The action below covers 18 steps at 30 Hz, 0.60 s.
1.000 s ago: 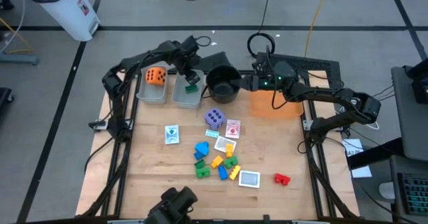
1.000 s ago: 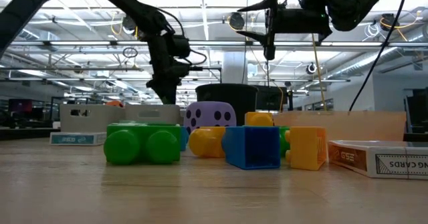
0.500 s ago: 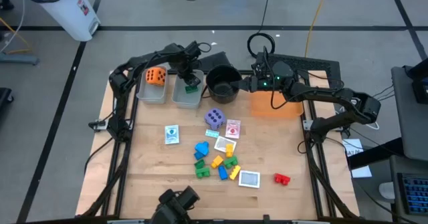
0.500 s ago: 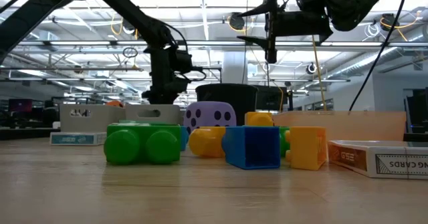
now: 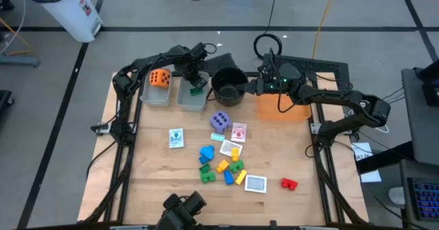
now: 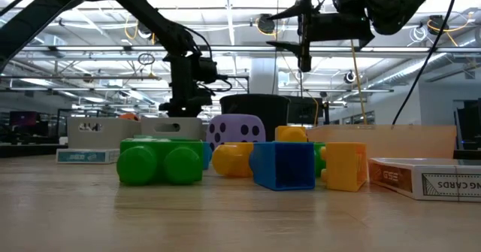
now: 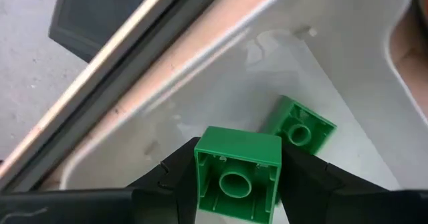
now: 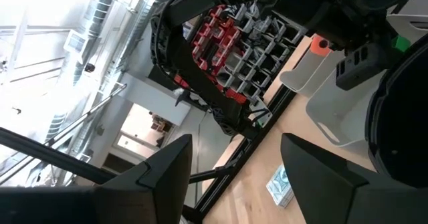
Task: Pick & Place Toys
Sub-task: Put the green game piece into the right gray bin
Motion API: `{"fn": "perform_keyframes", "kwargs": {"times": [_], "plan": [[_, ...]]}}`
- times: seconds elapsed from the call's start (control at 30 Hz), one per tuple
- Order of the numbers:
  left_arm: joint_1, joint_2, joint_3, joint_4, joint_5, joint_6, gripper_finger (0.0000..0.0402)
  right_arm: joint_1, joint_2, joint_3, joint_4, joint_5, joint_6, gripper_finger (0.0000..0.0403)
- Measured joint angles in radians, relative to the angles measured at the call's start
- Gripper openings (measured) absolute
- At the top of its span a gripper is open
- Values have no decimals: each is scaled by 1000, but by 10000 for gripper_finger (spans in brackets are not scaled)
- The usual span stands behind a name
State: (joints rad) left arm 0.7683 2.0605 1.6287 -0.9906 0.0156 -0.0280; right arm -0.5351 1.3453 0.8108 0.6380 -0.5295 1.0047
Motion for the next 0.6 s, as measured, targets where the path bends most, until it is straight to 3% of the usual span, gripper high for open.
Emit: {"fn": "perform_keyframes", "kwargs": {"times": [0.6], "plan": [[-1,2,-1,34,-18,-29,168,1,0,0,-1,0,-4,224]]}}
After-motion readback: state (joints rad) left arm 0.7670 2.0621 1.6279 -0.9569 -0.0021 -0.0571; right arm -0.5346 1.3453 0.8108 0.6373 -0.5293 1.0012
